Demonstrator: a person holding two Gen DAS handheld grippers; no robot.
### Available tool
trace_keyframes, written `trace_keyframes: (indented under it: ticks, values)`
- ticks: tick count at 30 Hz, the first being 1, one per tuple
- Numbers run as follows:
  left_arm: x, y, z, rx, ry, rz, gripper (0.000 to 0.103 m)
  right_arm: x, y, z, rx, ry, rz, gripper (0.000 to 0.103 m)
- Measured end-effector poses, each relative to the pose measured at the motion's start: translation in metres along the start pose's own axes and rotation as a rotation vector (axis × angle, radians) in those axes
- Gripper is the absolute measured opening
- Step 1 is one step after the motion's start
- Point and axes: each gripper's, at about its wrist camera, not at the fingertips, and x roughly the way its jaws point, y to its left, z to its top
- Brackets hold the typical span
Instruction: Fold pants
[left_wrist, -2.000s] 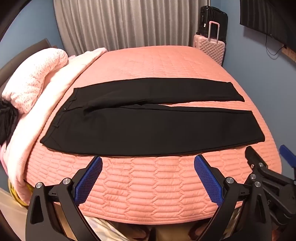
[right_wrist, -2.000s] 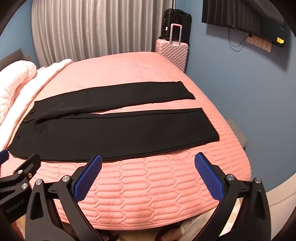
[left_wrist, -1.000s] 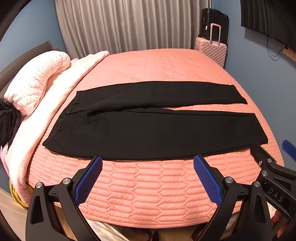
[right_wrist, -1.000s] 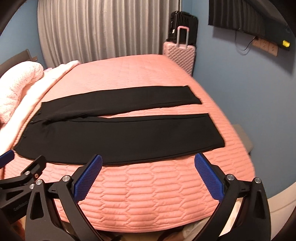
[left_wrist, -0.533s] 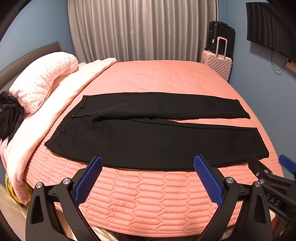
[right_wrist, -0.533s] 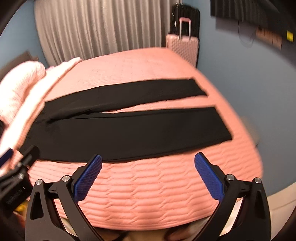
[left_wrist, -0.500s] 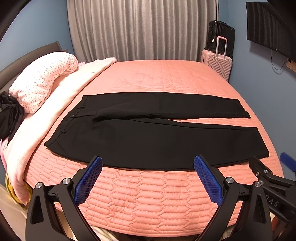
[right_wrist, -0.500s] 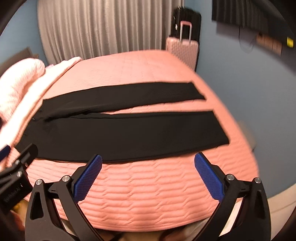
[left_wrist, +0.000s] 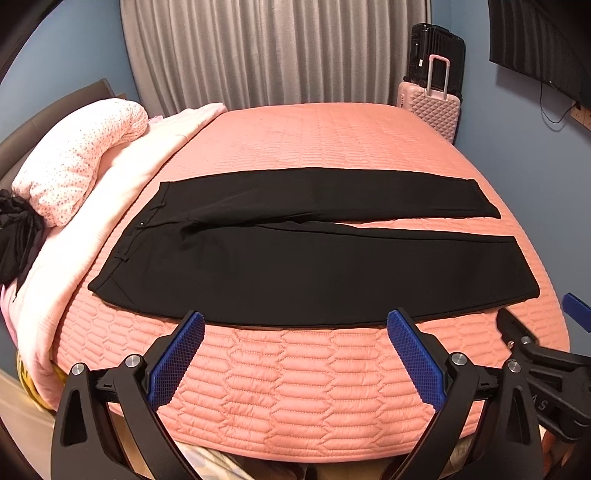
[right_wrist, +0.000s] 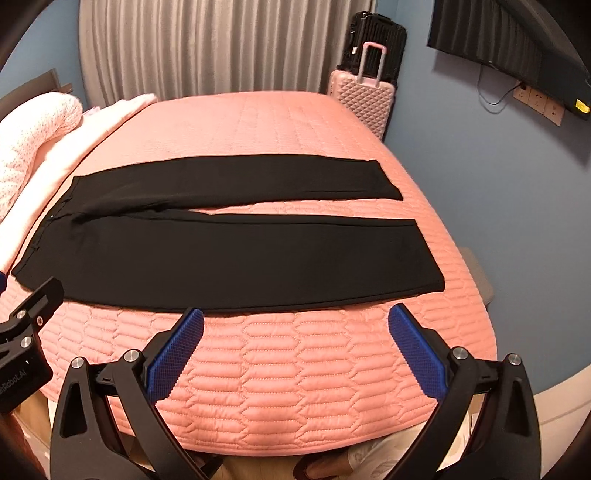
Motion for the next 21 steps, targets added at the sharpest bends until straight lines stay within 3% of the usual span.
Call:
trace_keyframes:
  ticks: [4,21]
  values:
    - [-0.0009,-0.0002,0.001,0.002,-0.003,0.005,0.098,-0.0039,0.0048,-0.0013,-0.001,-0.012,0.057,0.098]
    - [-0.0024,-0.0003,0.0024,0.012,-0.006,0.024,0.098,-0.005,-0.0037,-0.0025,0.092,-0.022,0.077,0.098]
